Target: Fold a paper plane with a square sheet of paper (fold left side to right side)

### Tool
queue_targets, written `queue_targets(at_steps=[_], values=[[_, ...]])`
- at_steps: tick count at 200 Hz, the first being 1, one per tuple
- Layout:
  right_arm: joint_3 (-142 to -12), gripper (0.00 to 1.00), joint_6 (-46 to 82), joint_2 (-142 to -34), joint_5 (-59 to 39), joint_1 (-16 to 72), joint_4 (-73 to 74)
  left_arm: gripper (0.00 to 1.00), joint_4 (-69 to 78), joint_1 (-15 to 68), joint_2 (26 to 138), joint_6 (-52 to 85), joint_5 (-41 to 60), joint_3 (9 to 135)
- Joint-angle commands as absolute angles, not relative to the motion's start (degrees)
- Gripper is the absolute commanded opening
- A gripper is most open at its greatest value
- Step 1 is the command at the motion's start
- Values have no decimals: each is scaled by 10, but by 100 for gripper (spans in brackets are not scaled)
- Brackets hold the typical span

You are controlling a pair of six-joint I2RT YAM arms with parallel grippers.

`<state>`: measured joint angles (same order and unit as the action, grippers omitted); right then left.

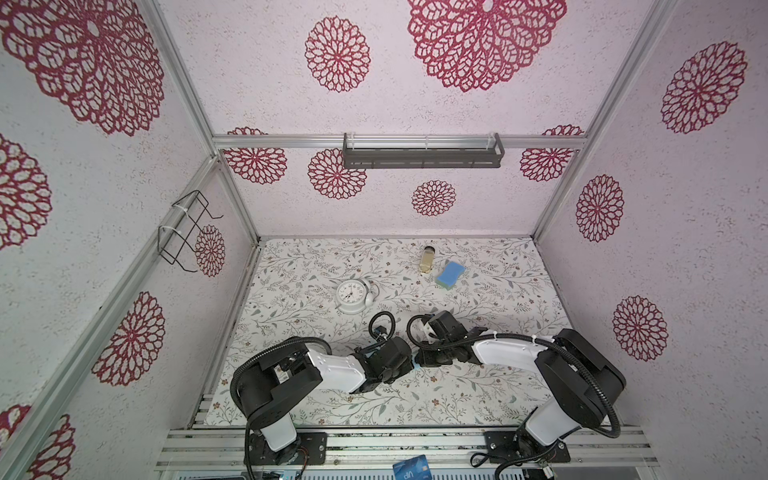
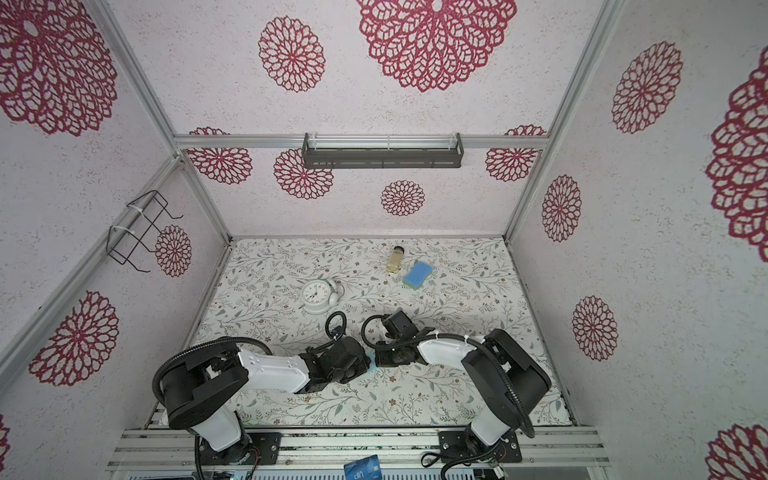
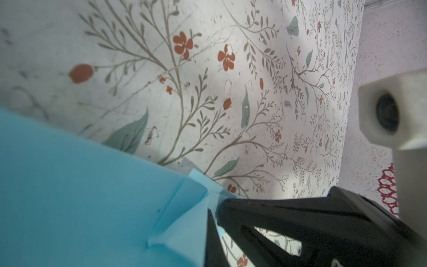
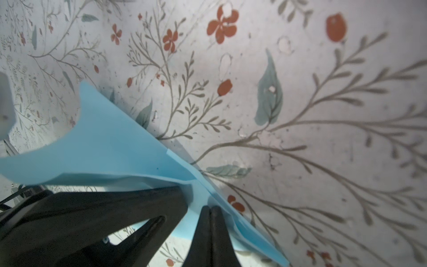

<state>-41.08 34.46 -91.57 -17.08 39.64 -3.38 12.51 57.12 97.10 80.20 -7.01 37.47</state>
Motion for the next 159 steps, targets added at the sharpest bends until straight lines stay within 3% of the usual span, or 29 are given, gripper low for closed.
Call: queue_targets(at_steps=[1,159], values=[[-388,0,342,-933,-119,399,-56,0,80,563,947,791,-74,360],[-369,0,358,-936,-124,399,-36,0,42,513,842,807,-97,215]])
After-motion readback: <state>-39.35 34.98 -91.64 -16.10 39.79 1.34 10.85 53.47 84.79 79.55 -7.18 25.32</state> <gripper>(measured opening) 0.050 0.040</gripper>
